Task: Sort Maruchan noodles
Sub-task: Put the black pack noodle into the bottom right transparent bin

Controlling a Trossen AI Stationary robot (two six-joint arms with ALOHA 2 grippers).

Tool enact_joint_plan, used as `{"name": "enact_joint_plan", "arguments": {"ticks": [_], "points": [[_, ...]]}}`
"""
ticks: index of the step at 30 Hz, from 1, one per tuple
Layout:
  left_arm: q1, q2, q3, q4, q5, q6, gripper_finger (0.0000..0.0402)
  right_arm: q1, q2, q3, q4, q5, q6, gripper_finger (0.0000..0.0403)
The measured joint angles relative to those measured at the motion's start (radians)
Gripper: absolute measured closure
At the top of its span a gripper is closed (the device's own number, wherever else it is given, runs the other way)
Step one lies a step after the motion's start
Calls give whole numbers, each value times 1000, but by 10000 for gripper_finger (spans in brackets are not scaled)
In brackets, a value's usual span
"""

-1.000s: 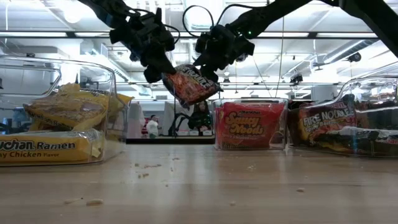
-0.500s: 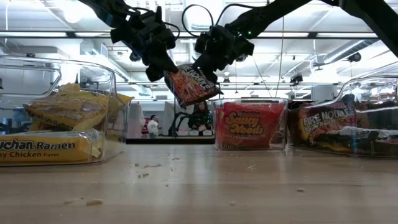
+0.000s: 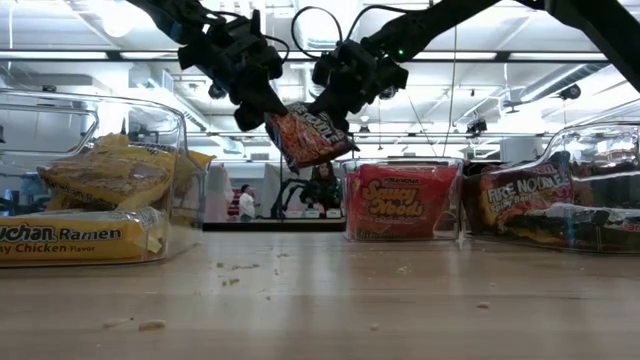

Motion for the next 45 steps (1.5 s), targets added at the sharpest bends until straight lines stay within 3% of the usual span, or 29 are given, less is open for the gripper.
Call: {"name": "enact_joint_plan", "arguments": {"ticks": [14,20,25,33,35,38,42,45], "points": [[1,0,8,-20,0,-48,227,2,2,0,-19,54,15,280],[30,0,93,-115,-5,-36,209,0,-5,0,-52,64,38,279],[41,-1,120,-147,-72,-12,208,0,-35,0,-107,62,38,280],[44,-1,40,-102,-235,5,207,5,-97,6,-167,90,84,279],[50,-1,18,-74,-314,-26,207,17,-112,34,-183,138,87,278],[66,-1,-12,-19,-418,-63,207,39,-128,104,-306,301,62,278],[92,-6,-58,58,-412,-66,207,72,-132,186,-516,564,76,278],[113,-7,-81,114,-411,-52,207,87,-132,211,-633,660,154,278]]}}
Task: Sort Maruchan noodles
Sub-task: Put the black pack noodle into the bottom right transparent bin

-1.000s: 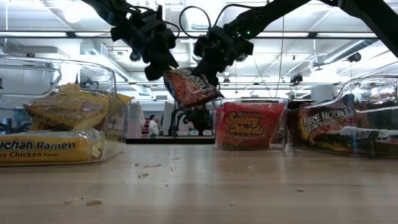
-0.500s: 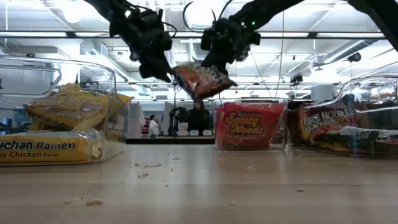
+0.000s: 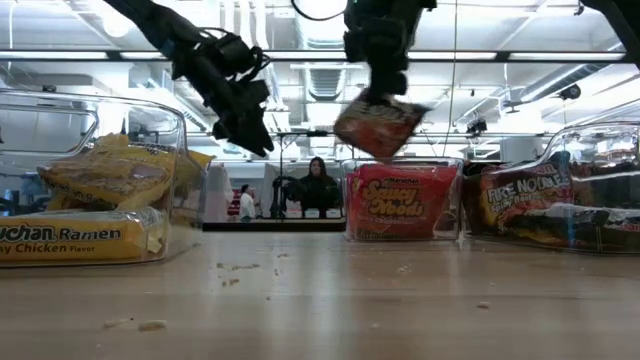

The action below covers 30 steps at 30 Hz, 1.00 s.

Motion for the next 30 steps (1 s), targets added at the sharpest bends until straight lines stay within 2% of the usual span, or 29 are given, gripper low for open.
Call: {"name": "enact_joint_plan", "arguments": {"ticks": [5,15,24,30], "points": [[20,0,-12,61,0,13,207,16,-25,0,-177,3,102,278],[29,-1,-12,122,1,6,207,118,-151,-30,-265,4,227,278],[29,-1,-12,259,5,-48,207,296,-258,-246,-273,-5,368,278],[29,-1,-12,314,55,-84,207,371,-357,-404,-273,-5,512,278]]}}
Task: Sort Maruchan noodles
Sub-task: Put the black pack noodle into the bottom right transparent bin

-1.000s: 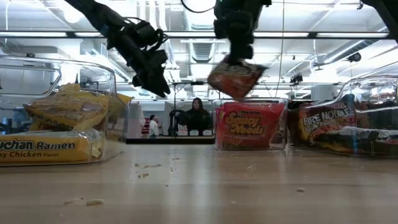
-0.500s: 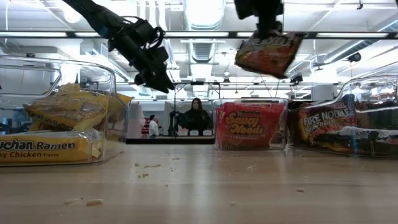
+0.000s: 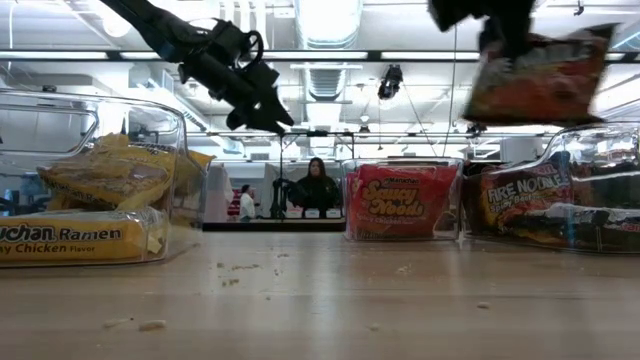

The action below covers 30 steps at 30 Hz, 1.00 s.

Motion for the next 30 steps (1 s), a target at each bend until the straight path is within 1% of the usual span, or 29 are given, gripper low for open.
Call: {"name": "enact_joint_plan", "arguments": {"ticks": [3,7,11,15,19,23,30], "points": [[-2,0,0,18,2,-22,207,17,-34,-100,-1,18,42,278],[-2,0,0,45,27,-70,207,17,-45,-215,0,122,36,278],[-2,0,0,62,71,-105,207,17,-41,-290,31,149,-24,278],[-11,0,0,62,77,-126,207,17,-24,-351,44,158,-45,278],[-22,0,0,62,77,-134,207,18,-17,-380,104,155,-62,277],[-24,0,0,64,78,-134,207,17,-16,-376,166,127,-98,272],[-24,0,0,65,78,-117,207,17,-18,-364,175,122,-113,230]]}}
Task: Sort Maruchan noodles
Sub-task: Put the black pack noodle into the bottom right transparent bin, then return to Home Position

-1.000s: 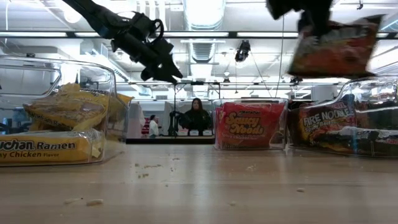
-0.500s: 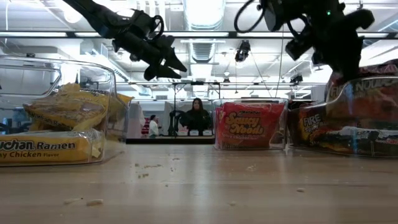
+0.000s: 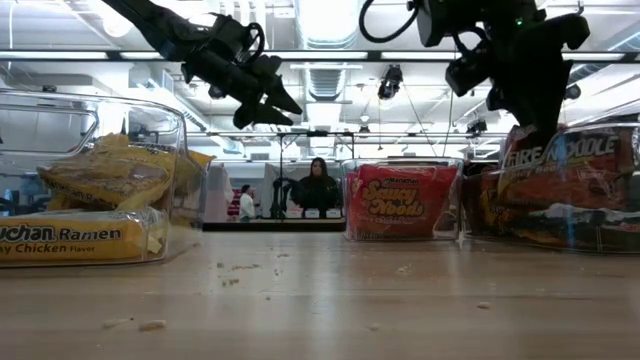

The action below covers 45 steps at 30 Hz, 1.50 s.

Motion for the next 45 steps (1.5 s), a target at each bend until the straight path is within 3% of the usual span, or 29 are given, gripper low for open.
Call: {"name": "enact_joint_plan", "arguments": {"ticks": [8,17,24,27,32,39,45], "points": [[0,0,0,1,0,15,207,0,-9,35,-104,7,49,182],[0,0,0,1,0,19,207,8,-138,110,-16,197,96,170],[0,0,0,0,0,30,207,103,-383,-10,418,319,80,170],[0,0,0,0,5,31,207,151,-492,-130,596,407,63,170],[13,-24,-1,-2,121,35,207,202,-634,-375,893,455,20,170],[23,-184,-1,-33,149,40,207,209,-727,-639,1256,517,-91,170],[21,-358,-1,-119,148,56,207,210,-749,-805,1529,500,-151,170]]}}
